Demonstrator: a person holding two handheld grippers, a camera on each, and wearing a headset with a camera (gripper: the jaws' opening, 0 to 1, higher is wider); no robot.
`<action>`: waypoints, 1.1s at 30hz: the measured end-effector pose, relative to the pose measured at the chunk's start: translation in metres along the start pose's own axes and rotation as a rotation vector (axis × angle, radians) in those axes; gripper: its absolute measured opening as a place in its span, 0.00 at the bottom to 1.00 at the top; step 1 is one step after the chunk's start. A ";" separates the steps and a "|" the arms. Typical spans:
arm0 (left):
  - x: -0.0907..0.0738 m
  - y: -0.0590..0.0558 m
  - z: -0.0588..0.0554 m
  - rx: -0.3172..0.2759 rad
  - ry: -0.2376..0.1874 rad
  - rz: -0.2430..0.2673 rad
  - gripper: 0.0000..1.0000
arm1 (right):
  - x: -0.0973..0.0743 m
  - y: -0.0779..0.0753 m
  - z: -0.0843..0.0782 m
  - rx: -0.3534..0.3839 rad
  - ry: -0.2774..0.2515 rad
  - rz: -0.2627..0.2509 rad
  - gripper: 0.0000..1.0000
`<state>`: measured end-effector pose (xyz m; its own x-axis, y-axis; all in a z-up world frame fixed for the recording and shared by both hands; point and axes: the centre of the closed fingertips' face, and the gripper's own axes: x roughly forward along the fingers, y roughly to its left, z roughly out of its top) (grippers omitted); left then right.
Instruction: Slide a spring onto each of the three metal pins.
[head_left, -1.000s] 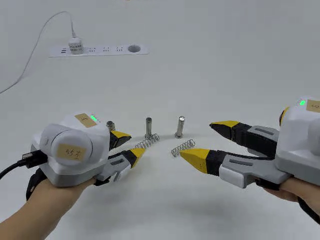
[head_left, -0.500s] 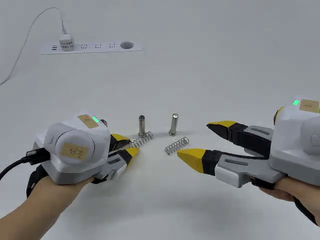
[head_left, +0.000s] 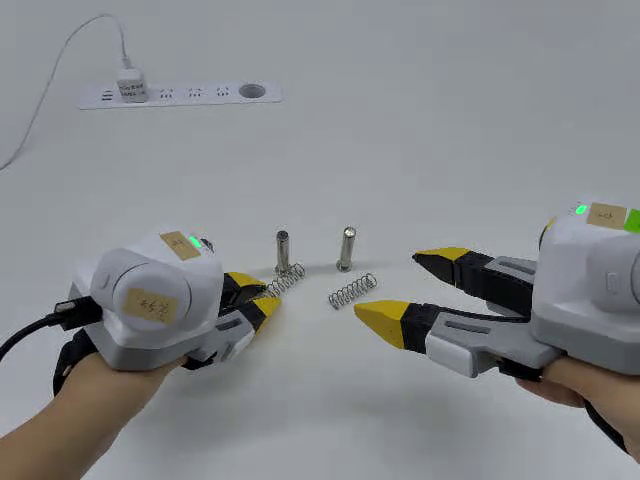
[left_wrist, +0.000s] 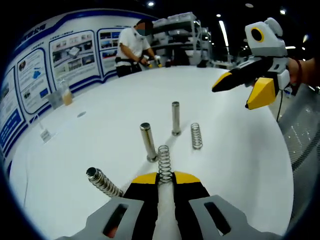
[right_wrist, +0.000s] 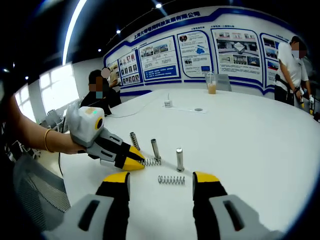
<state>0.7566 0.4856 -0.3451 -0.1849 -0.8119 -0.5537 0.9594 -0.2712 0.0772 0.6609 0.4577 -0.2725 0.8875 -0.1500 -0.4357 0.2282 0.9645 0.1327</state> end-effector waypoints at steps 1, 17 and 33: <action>-0.001 -0.001 0.000 0.001 0.000 -0.001 0.10 | 0.000 0.000 0.000 0.001 -0.001 -0.002 0.51; -0.032 -0.016 0.027 -0.006 -0.101 -0.012 0.10 | -0.003 0.004 0.020 0.094 -0.049 0.011 0.50; -0.068 -0.031 0.059 0.023 -0.243 -0.023 0.10 | 0.007 0.023 0.040 0.236 -0.087 0.116 0.38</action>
<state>0.7270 0.5189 -0.2613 -0.2550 -0.9050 -0.3404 0.9497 -0.3006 0.0877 0.6883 0.4703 -0.2369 0.9418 -0.0691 -0.3291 0.2007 0.9008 0.3851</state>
